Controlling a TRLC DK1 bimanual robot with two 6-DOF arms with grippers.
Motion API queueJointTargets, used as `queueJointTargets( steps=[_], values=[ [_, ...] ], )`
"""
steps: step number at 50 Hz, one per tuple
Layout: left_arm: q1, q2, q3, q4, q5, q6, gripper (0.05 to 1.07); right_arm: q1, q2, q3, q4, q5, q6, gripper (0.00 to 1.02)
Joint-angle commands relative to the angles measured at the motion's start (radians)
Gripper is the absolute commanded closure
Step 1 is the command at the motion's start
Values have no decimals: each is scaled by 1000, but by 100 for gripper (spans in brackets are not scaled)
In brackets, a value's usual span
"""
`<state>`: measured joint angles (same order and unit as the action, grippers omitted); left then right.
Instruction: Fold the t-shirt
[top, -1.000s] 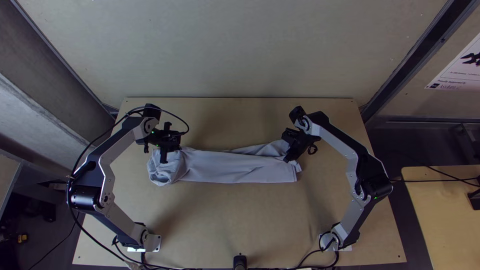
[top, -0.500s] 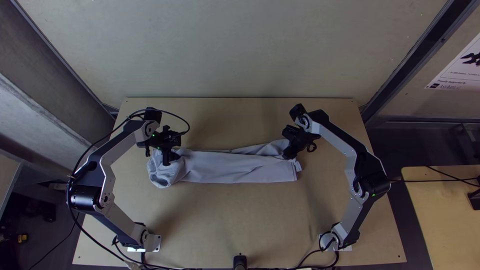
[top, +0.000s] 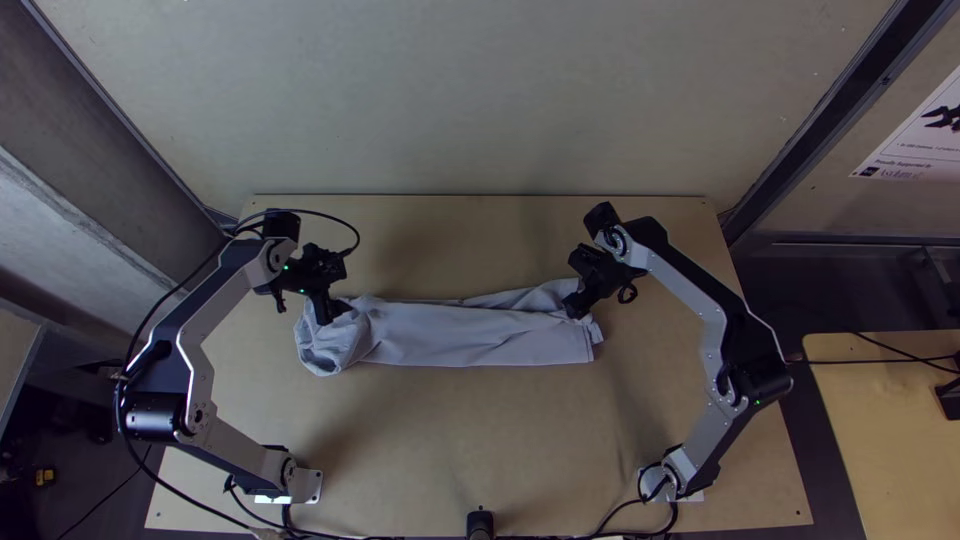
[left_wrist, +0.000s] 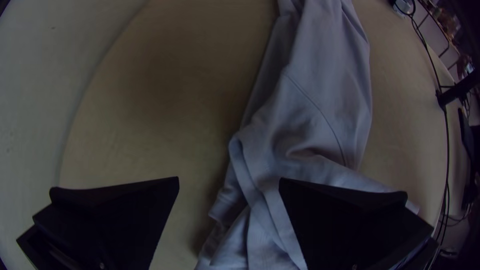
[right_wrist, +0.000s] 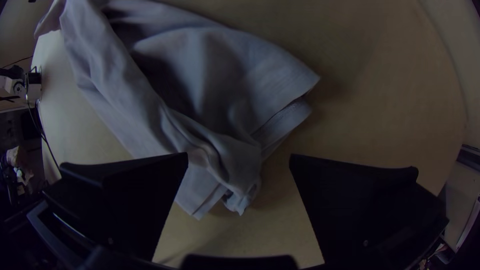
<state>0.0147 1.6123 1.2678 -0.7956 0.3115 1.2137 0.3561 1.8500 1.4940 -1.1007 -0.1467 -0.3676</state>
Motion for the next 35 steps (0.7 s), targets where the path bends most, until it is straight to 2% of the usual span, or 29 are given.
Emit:
queueJointTargets(
  steps=[1, 6, 11, 18, 27, 35],
  values=[
    [33, -61, 2, -31, 31, -37, 10, 11, -74, 32, -11, 2, 29, 4],
    [74, -92, 16, -85, 69, -77, 10, 12, -107, 26, -16, 2, 35, 4],
    [125, -88, 30, -212, 109, -123, 10, 14, -135, 18, -25, 2, 39, 4],
    [240, -84, 21, -280, 189, -206, 10, 17, -169, 6, -30, 2, 42, 4],
    [390, -45, 38, -392, 271, -261, 10, 21, -196, -6, -39, 2, 47, 4],
    [508, 17, 59, -530, 342, -267, 10, 32, -210, -1, -48, 2, 53, 4]
  ],
)
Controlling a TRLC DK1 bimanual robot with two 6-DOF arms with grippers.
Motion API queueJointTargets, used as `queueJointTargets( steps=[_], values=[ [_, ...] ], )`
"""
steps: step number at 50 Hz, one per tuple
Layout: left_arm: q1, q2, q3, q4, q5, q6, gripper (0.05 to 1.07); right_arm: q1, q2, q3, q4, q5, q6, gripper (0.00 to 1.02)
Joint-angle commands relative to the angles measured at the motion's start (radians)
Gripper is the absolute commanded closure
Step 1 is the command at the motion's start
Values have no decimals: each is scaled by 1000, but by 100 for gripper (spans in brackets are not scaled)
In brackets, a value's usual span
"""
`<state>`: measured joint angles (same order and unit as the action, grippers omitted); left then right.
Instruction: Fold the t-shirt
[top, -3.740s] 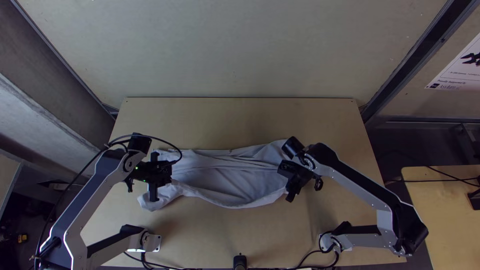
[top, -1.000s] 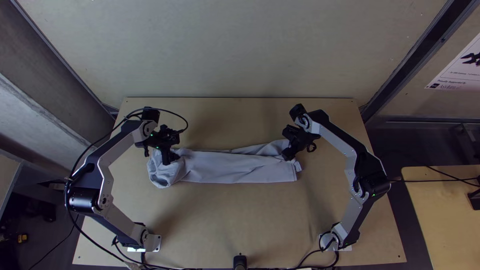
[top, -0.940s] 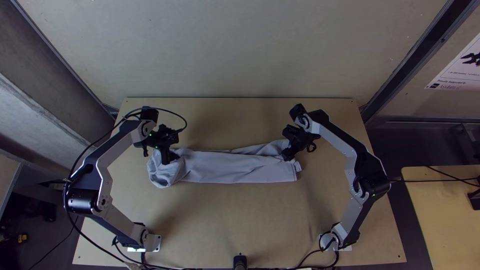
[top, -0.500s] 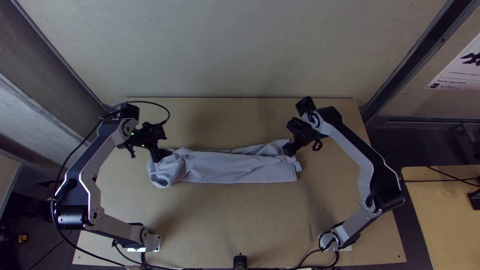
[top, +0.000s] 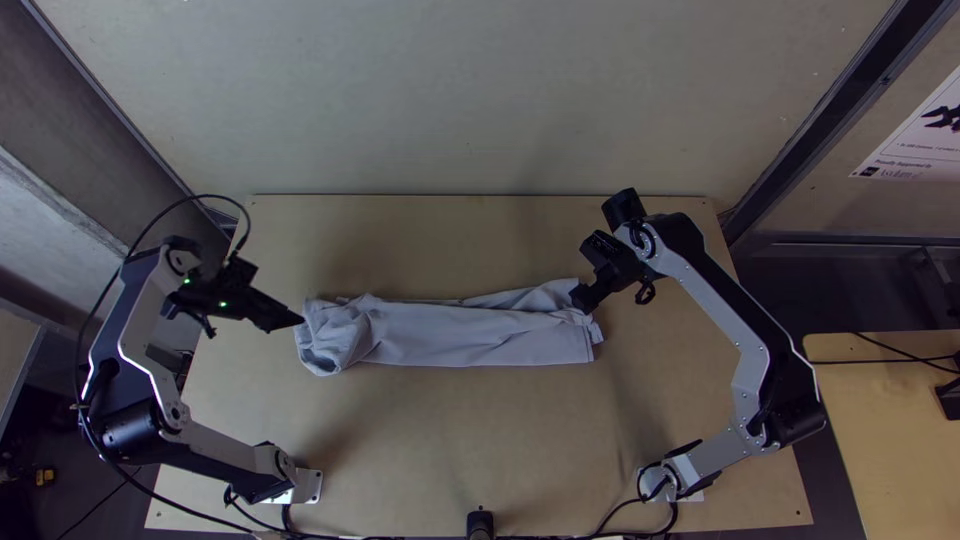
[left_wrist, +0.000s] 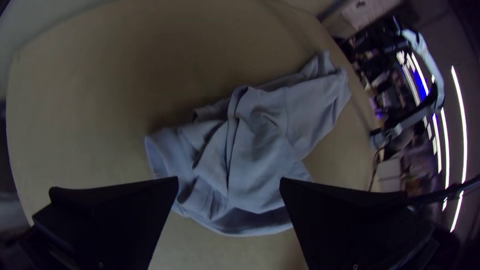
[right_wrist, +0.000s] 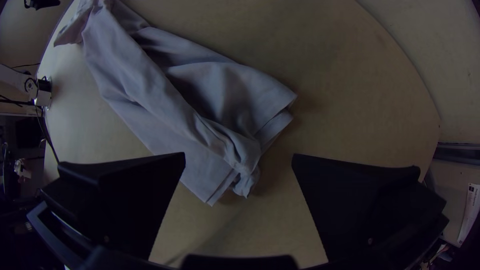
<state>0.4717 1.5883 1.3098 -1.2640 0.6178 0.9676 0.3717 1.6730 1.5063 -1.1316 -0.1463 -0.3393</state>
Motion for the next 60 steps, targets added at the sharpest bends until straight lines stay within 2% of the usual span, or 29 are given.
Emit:
queueJointTargets(
  steps=[1, 6, 19, 30, 42, 60],
  values=[
    [61, 47, 16, -71, 42, -23, 10, 18, -35, -14, -17, 2, 25, 4],
    [96, 87, 0, -112, 76, -23, 10, 24, -38, -14, -19, 2, 25, 4],
    [137, 151, -55, -92, 83, -13, 10, 29, -47, -17, -20, 2, 25, 4],
    [139, 208, -83, -58, 85, -15, 10, 27, -61, -26, -22, 2, 23, 4],
    [134, 229, -139, 54, 72, -32, 10, 27, -64, -23, -22, 2, 23, 4],
    [136, 253, -173, 101, 74, -44, 10, 30, -64, -24, -22, 2, 25, 4]
  ],
)
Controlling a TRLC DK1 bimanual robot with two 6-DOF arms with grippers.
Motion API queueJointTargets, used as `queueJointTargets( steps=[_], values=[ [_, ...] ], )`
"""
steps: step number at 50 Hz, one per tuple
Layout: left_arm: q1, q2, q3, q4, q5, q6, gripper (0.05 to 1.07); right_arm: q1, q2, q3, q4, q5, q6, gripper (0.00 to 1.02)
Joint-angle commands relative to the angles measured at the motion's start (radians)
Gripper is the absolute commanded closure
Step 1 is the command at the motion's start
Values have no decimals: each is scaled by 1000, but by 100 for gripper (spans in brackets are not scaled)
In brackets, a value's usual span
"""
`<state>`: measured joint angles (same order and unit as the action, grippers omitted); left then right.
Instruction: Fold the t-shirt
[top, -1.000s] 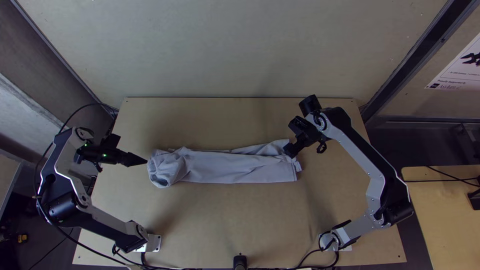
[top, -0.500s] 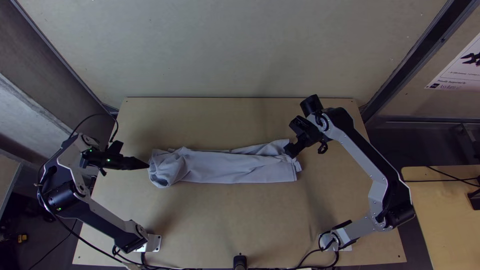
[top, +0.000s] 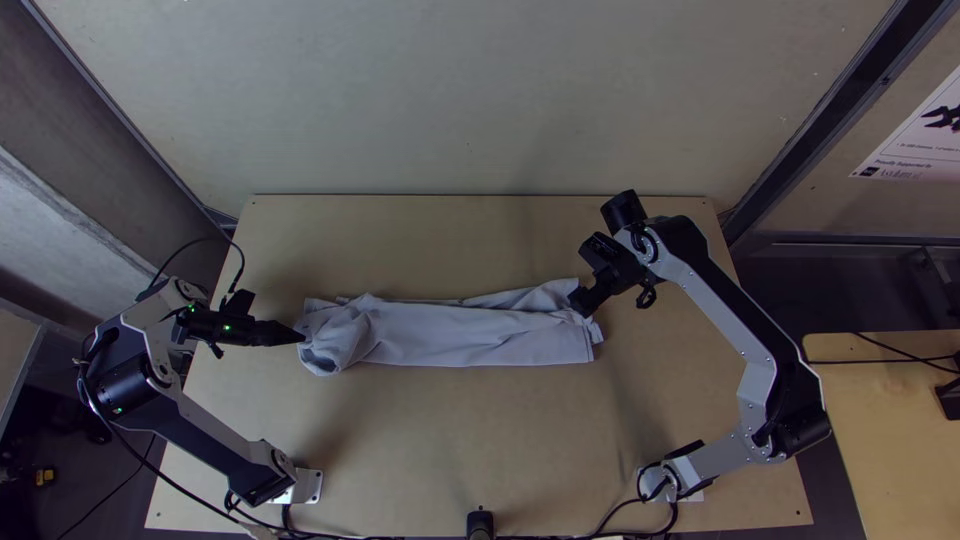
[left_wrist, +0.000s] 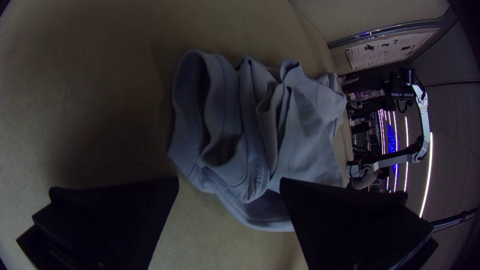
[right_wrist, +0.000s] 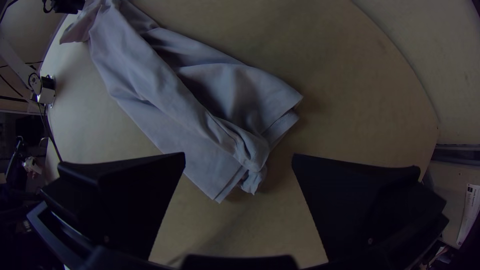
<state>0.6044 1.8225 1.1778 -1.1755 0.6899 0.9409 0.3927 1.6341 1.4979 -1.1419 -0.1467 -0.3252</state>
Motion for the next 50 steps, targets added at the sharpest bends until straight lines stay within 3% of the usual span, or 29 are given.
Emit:
queueJointTargets(
  steps=[1, 50],
  values=[
    [1, 18, -44, 16, 2, -21, 10, 9, -25, -16, -12, 2, 9, 4],
    [-302, 4, -66, 116, 125, -277, 10, 11, -11, -18, -10, 4, 0, 4]
  ],
)
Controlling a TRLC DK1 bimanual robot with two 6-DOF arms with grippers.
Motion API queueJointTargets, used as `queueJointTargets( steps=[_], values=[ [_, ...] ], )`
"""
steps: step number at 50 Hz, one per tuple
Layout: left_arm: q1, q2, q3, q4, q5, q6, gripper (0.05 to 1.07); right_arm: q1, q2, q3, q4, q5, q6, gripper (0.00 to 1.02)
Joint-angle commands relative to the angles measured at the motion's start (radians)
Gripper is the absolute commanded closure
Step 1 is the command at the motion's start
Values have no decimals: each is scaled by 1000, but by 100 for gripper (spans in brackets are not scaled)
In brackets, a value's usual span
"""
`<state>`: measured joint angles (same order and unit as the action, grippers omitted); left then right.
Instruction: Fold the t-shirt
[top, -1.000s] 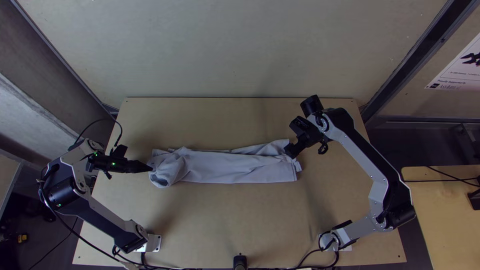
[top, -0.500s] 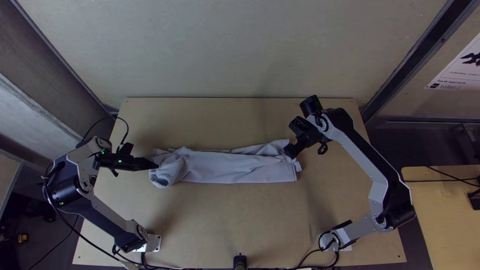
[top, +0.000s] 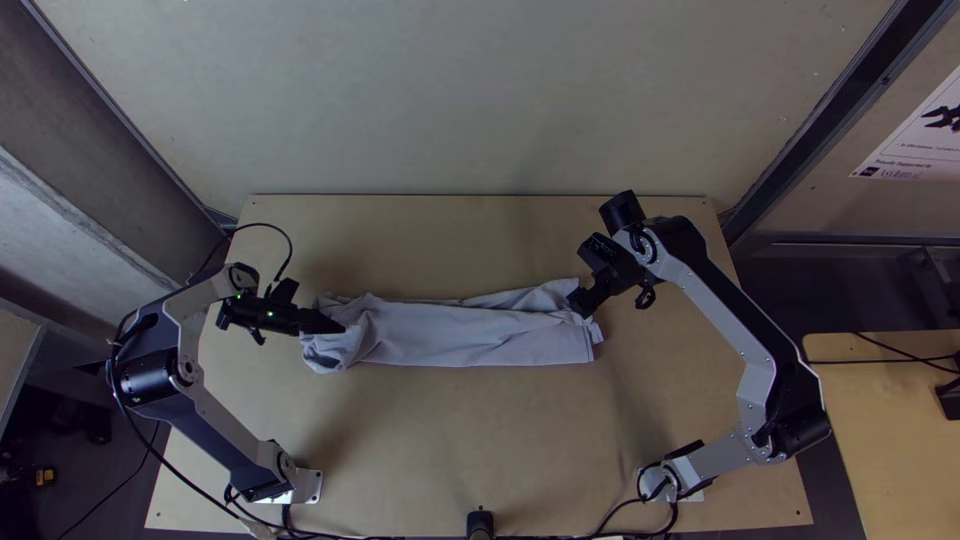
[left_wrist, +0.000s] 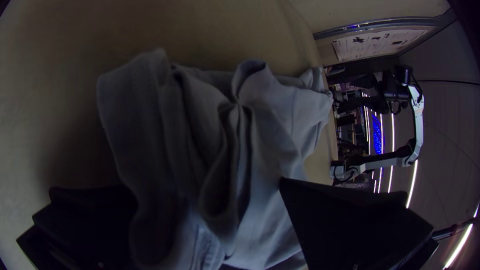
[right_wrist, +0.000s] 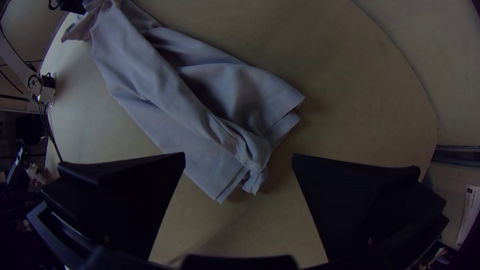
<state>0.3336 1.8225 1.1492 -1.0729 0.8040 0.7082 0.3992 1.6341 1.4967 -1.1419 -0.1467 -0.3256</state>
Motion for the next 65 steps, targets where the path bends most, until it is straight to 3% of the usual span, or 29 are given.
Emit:
queueJointTargets(
  steps=[1, 8, 12, 24, 25, 38, 57, 65],
  values=[
    [-38, 4, -39, 16, 11, -47, 10, 4, -11, -15, -10, 4, 0, 4],
    [-71, 4, -42, 22, 15, -65, 12, 1, -11, -13, -10, 4, -1, 4],
    [-84, -2, -46, 36, 15, -72, 26, 0, -13, -12, -10, 4, -1, 4],
    [-93, -11, -48, 57, 9, -122, 102, 1, -14, -13, -10, 2, -1, 4],
    [-91, -9, -48, 62, 8, -127, 105, 1, -14, -13, -9, 2, -1, 4],
    [-19, -32, -29, 34, -31, -125, 104, -2, -23, -23, -9, 4, -1, 4],
    [257, -22, 136, -266, -132, 140, 104, -8, -40, -39, -7, 2, -6, 4],
    [335, -8, 178, -291, -189, 198, 104, -8, -39, -39, 1, 2, -3, 4]
  ],
)
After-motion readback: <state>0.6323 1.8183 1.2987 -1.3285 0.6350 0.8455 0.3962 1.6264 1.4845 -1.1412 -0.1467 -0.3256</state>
